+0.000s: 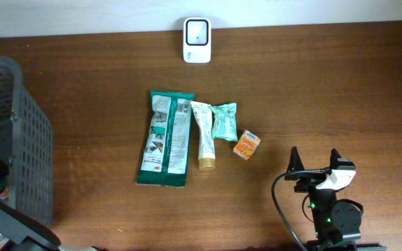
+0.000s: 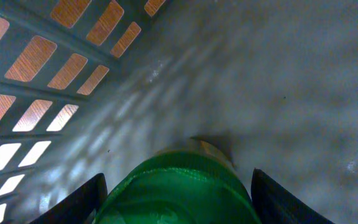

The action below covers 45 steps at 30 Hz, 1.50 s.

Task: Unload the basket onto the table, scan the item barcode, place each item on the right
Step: 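Grasp green-lidded jar in basket with left gripper, set it left of wipes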

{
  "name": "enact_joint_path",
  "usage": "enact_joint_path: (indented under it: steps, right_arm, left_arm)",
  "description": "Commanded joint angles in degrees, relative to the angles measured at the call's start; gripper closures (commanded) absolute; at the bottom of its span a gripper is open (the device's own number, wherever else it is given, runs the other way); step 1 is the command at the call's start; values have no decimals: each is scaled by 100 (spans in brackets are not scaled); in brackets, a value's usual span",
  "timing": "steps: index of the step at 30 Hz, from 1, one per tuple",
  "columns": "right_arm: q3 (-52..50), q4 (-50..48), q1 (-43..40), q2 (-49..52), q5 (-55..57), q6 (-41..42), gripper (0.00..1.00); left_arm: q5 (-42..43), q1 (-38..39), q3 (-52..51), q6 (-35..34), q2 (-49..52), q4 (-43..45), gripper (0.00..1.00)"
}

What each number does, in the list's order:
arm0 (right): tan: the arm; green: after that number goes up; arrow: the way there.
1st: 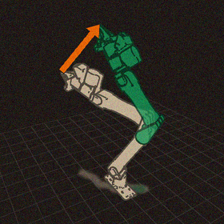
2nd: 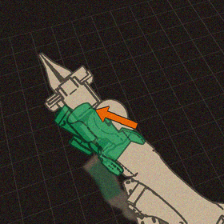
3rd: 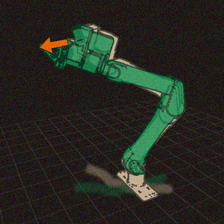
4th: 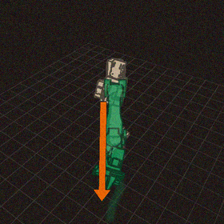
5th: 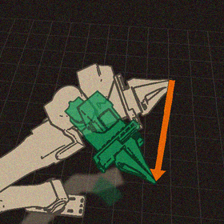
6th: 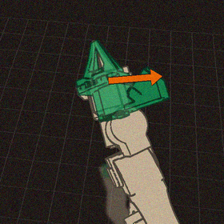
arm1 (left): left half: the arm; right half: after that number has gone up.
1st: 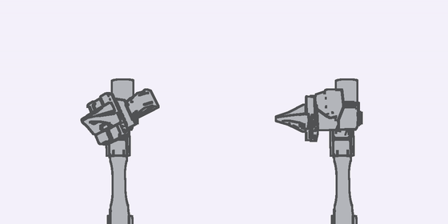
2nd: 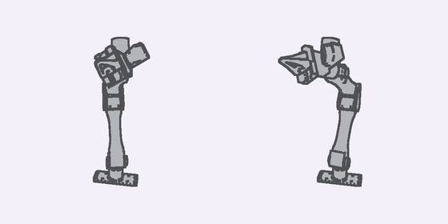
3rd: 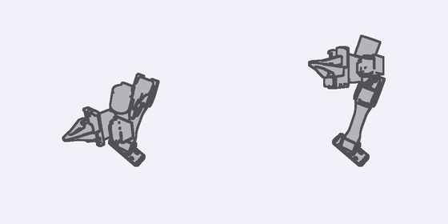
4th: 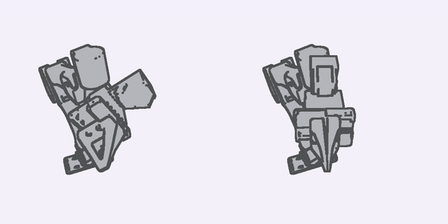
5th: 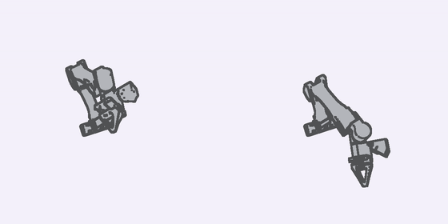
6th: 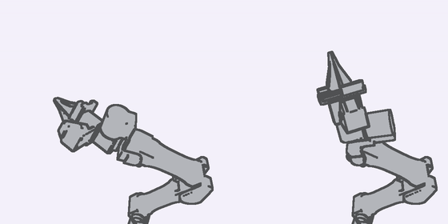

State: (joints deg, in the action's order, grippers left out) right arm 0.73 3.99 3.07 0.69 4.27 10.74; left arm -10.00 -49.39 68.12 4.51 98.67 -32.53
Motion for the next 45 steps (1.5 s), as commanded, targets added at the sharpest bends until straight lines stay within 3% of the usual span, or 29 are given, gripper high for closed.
enact_joint_path:
  steps: [1,6,9,11,15,18,22,29,34,40,41,43,45]
  right_arm:
    - [-42,22,31,-33,31,0,2]
    - [-42,22,31,-33,31,2,2]
    - [-42,22,31,-33,31,2,2]
    - [-42,22,31,-33,31,2,2]
    - [-42,22,31,-33,31,2,2]
    - [-42,22,31,-33,31,2,2]
    - [-42,22,31,-33,31,2,2]
    - [-42,22,31,-33,31,2,2]
    - [-42,22,31,-33,31,2,2]
    - [-42,22,31,-33,31,0,2]
    - [-42,22,31,-33,31,2,2]
    - [-42,22,31,-33,31,2,2]
    - [-42,22,31,-33,31,2,2]
  left_arm:
    - [22,11,-44,26,68,-46,44]
    - [737,13,634,28,-358,-160,48]
    - [798,120,1370,26,-1222,-201,47]
    - [1283,365,1711,-280,-1768,-151,48]
    - [1731,1836,2203,-385,-2518,76,50]
    - [1729,3689,2203,-382,-2682,22,49]
    - [1731,4662,2203,-385,-2135,-514,48]
    - [1705,5241,2203,-382,-271,-1279,49]
    - [715,5501,2199,-382,573,-1298,49]
    - [717,5501,2192,-391,1637,-686,51]
    - [719,5501,2192,-391,1676,-623,48]
    - [719,5501,2192,-385,1696,-608,26]
    - [721,5501,2192,-385,1696,-610,11]
